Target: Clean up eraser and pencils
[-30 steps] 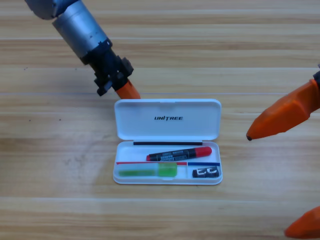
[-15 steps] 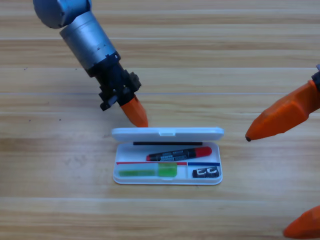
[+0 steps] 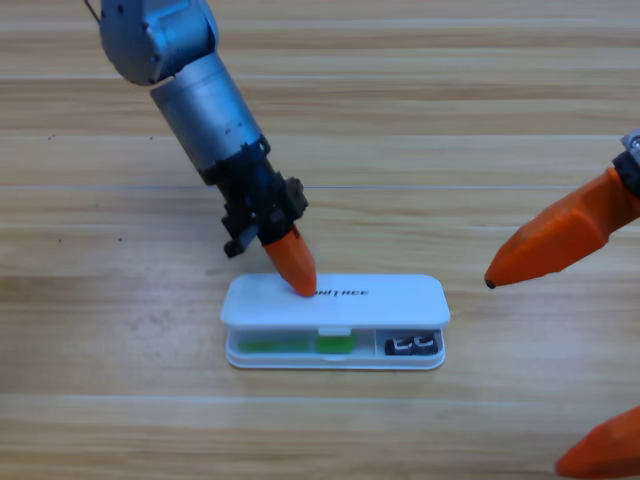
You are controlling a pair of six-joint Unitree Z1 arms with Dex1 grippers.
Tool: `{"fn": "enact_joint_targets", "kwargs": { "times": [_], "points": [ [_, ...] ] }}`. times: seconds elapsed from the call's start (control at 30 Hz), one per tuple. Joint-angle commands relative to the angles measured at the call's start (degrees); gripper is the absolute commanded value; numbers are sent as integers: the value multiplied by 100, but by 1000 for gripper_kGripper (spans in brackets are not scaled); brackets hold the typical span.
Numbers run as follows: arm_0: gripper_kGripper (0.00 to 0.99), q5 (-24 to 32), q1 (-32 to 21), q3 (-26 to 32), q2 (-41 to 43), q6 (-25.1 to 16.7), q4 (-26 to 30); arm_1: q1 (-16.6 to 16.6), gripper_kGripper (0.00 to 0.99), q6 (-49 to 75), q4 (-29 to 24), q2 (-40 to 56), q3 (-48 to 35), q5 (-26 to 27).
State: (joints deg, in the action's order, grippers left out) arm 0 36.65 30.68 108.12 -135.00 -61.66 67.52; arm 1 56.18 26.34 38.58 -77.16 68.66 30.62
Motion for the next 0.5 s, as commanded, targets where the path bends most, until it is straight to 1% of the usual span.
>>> {"fn": "enact_joint_targets", "kwargs": {
  "times": [0.03, 0.37, 0.5],
  "points": [
    [0, -175, 237, -476, 132, 110, -292, -116, 983, -76, -114, -291, -89, 111],
    [0, -386, 255, -1417, 545, 198, -987, -116, 983, -76, -114, -335, -98, 111],
    [0, -465, 307, -1830, 642, 234, -1347, -116, 983, -76, -114, -344, -98, 111]
  ]
}}
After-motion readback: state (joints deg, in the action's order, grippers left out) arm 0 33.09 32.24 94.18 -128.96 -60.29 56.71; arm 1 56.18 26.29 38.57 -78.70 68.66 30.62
